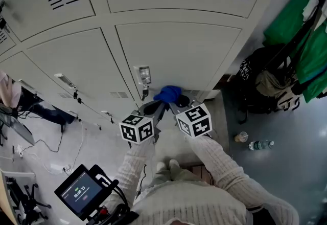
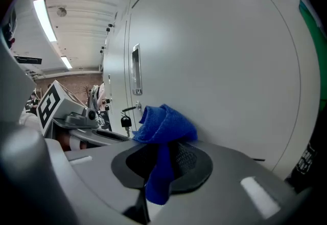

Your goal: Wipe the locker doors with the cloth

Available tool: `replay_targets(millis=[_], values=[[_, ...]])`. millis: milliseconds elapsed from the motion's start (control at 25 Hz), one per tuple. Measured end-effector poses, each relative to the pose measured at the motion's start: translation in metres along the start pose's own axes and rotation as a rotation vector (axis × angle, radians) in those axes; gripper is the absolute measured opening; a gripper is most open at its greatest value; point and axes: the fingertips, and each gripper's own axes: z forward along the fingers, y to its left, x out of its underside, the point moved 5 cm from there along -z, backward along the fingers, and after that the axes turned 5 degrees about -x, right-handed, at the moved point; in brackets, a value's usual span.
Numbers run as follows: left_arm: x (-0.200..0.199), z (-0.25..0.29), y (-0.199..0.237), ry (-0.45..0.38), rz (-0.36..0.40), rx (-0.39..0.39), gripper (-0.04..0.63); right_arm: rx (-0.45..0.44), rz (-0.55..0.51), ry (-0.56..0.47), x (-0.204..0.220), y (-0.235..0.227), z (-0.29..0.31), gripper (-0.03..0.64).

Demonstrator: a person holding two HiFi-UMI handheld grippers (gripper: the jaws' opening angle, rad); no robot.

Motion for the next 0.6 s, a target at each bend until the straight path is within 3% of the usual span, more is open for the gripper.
replay_targets(millis=[280,600], values=[[0.025,0.013,0.014,0.08,-0.016,-0.016,0.005,0.006,0.08,0.077,0.03,-0.007,0.013,0.044],[0.026,0.014,0.013,0.119,-0.002,-0.029,0.005,0.022,0.094,0.117,0.032,-0.006,0.013,0.044]])
